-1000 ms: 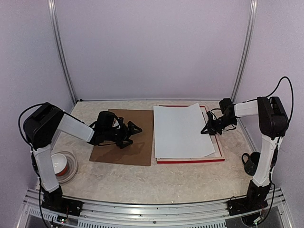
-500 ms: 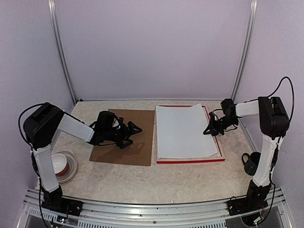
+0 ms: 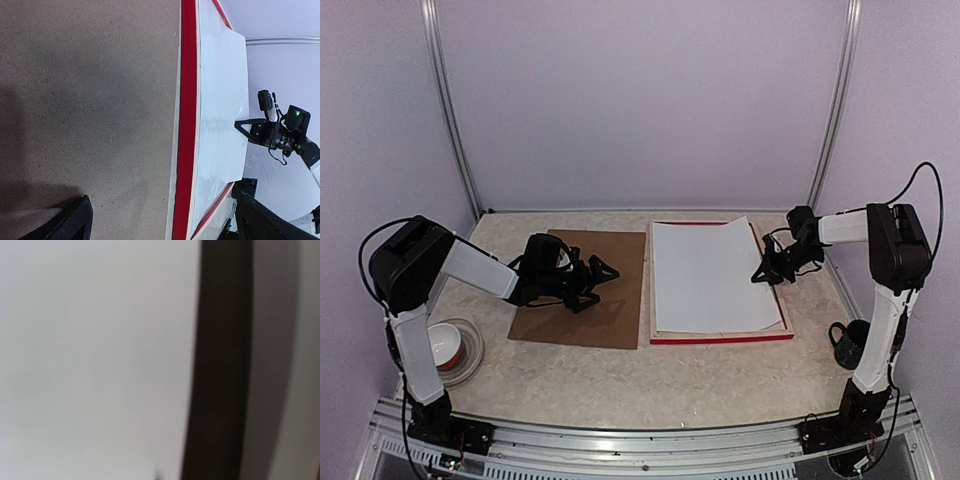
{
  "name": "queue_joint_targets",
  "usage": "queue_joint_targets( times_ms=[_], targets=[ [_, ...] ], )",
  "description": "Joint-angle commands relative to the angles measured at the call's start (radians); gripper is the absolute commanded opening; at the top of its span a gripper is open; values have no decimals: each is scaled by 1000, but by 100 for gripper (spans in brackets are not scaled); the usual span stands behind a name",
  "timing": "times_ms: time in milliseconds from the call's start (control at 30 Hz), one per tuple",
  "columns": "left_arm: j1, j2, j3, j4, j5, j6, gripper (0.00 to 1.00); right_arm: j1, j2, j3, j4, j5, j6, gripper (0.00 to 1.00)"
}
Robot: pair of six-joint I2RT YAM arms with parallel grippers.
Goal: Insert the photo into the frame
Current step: Place the photo on the mat board.
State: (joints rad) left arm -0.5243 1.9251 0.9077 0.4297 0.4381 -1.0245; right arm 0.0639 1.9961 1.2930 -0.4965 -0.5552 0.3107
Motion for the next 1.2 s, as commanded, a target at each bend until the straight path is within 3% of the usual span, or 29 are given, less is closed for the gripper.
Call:
queue_joint_targets(
  times_ms=[0,1167],
  targets=[
    [7,19,-33,-95,-53,9,99,-19,-43,-1,-16,29,-11,0],
    [10,21,-42,-81,-52,5,99,-33,-47,1,-18,1,-22,2]
  ],
)
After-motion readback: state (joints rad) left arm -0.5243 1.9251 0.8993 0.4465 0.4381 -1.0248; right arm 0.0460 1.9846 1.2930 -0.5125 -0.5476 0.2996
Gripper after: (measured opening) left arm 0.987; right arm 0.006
